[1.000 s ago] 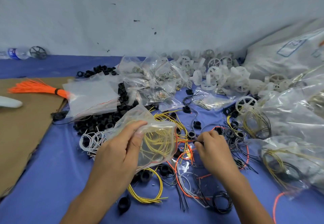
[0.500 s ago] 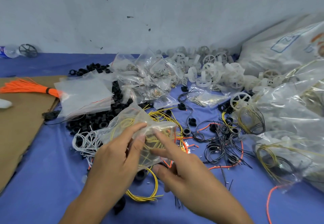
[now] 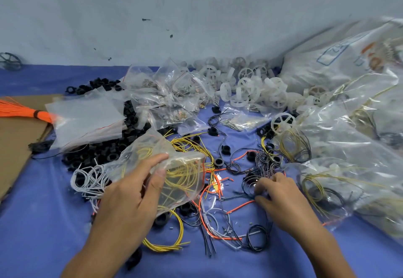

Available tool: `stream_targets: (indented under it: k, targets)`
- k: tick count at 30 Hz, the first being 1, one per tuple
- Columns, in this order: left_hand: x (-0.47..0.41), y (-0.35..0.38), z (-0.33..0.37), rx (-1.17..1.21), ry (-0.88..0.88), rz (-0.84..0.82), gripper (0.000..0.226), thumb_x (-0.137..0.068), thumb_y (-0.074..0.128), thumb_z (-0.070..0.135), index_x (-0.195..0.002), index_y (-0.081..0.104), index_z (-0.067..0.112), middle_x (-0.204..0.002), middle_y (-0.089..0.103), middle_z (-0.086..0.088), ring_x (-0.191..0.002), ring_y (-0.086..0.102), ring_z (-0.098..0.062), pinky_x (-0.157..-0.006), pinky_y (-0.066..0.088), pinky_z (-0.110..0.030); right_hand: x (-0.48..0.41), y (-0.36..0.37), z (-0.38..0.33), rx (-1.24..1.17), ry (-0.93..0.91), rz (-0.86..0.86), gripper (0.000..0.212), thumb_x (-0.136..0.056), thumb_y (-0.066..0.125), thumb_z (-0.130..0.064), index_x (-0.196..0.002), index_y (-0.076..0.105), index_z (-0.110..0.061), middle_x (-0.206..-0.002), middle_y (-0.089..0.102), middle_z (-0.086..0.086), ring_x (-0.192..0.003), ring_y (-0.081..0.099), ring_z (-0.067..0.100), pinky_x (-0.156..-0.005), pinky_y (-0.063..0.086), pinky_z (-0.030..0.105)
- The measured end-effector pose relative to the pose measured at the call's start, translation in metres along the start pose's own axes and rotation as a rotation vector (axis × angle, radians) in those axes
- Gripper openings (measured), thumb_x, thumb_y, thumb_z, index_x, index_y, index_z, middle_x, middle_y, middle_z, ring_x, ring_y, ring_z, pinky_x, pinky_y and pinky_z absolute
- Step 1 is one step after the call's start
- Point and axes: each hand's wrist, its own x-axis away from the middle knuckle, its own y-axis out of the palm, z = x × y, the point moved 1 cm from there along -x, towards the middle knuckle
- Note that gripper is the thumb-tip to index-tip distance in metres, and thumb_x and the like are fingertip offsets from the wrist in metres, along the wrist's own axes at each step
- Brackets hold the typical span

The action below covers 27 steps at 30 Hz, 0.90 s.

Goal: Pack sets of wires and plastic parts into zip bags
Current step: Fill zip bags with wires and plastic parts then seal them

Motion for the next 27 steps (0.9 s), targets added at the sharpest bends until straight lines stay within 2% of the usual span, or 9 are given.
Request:
stream_targets:
  k: [3, 7, 10, 12, 14, 19, 21, 23, 27]
  targets:
    - [0.000, -0.002, -0.001, 0.004, 0.004, 0.007, 0.034, -0.093, 0.040, 0.057, -0.122, 0.057, 0.051, -0.060, 0.053, 0.009, -0.055, 0.051, -0.008, -0.049, 0.041, -0.031, -0.002, -0.008, 0.001, -0.217, -0.032, 0.190, 0.009, -0.086, 0.069, -0.027, -0.094, 0.066, -0.032, -0.092, 0.042, -0.011, -0.093, 0.046, 0.017, -0.074, 0.036, 0.030]
    - [0.000, -0.003, -0.003, 0.010, 0.005, 0.008, 0.034, -0.093, 0.040, 0.057, -0.122, 0.057, 0.051, -0.060, 0.053, 0.009, -0.055, 0.050, -0.008, -0.051, 0.043, -0.033, -0.004, -0.029, -0.009, -0.451, -0.043, 0.506, 0.008, -0.090, 0.068, -0.024, -0.096, 0.068, -0.028, -0.108, 0.049, 0.002, -0.104, 0.046, 0.015, -0.085, 0.039, 0.025]
    - [0.000, -0.002, -0.003, 0.001, -0.004, 0.009, 0.034, -0.093, 0.041, 0.057, -0.123, 0.056, 0.052, -0.062, 0.054, 0.011, -0.056, 0.051, -0.008, -0.052, 0.044, -0.033, 0.004, -0.043, -0.022, -0.641, -0.069, 0.584, 0.009, -0.097, 0.057, -0.028, -0.093, 0.060, -0.036, -0.109, 0.058, -0.008, -0.103, 0.054, 0.007, -0.086, 0.039, 0.016]
    - [-0.001, -0.001, -0.003, -0.006, -0.001, 0.009, 0.033, -0.094, 0.041, 0.056, -0.124, 0.055, 0.051, -0.066, 0.055, 0.012, -0.058, 0.052, -0.008, -0.053, 0.043, -0.029, 0.015, -0.052, -0.034, -0.974, -0.122, 0.479, 0.011, -0.099, 0.053, -0.030, -0.092, 0.062, -0.031, -0.093, 0.069, -0.006, -0.087, 0.064, 0.008, -0.077, 0.047, 0.014]
    - [-0.001, 0.000, -0.001, -0.005, 0.014, -0.009, 0.033, -0.095, 0.040, 0.056, -0.125, 0.053, 0.051, -0.068, 0.055, 0.013, -0.058, 0.052, -0.009, -0.053, 0.039, -0.021, 0.028, -0.057, -0.047, -1.202, -0.201, 0.266, 0.016, -0.098, 0.057, -0.035, -0.091, 0.065, -0.023, -0.079, 0.068, 0.004, -0.073, 0.067, 0.016, -0.067, 0.052, 0.021]
    - [0.003, 0.006, 0.003, -0.047, 0.017, -0.054, 0.039, -0.095, 0.035, 0.061, -0.130, 0.050, 0.051, -0.073, 0.056, 0.022, -0.066, 0.054, 0.002, -0.058, 0.038, -0.015, 0.042, -0.036, -0.090, -1.175, -0.198, -0.190, 0.013, -0.093, 0.062, -0.034, -0.089, 0.070, -0.024, -0.056, 0.053, 0.000, -0.045, 0.048, 0.014, -0.043, 0.039, 0.022]
    - [0.006, 0.008, 0.006, -0.085, 0.033, -0.077, 0.043, -0.095, 0.034, 0.062, -0.131, 0.052, 0.049, -0.083, 0.060, 0.027, -0.078, 0.056, 0.005, -0.068, 0.043, -0.014, 0.040, -0.025, -0.111, -1.216, -0.150, -0.258, 0.013, -0.098, 0.059, -0.024, -0.094, 0.071, -0.029, -0.062, 0.056, -0.001, -0.049, 0.052, 0.013, -0.044, 0.040, 0.025]
    - [0.011, 0.010, 0.010, -0.121, 0.068, -0.106, 0.044, -0.095, 0.032, 0.058, -0.132, 0.052, 0.047, -0.102, 0.062, 0.021, -0.089, 0.061, -0.002, -0.076, 0.052, -0.030, 0.037, -0.016, -0.132, -1.325, -0.187, -0.309, 0.017, -0.098, 0.056, -0.017, -0.098, 0.070, -0.027, -0.073, 0.060, 0.001, -0.059, 0.058, 0.013, -0.049, 0.047, 0.029]
    - [0.015, 0.006, 0.015, -0.217, 0.127, -0.066, 0.037, -0.097, 0.035, 0.050, -0.128, 0.054, 0.044, -0.092, 0.052, 0.012, -0.075, 0.064, -0.017, -0.056, 0.055, -0.036, 0.019, -0.001, -0.170, -1.633, -0.119, -0.440, 0.025, -0.092, 0.040, 0.009, -0.111, 0.055, 0.004, -0.090, 0.067, 0.017, -0.085, 0.068, 0.022, -0.065, 0.056, 0.030]
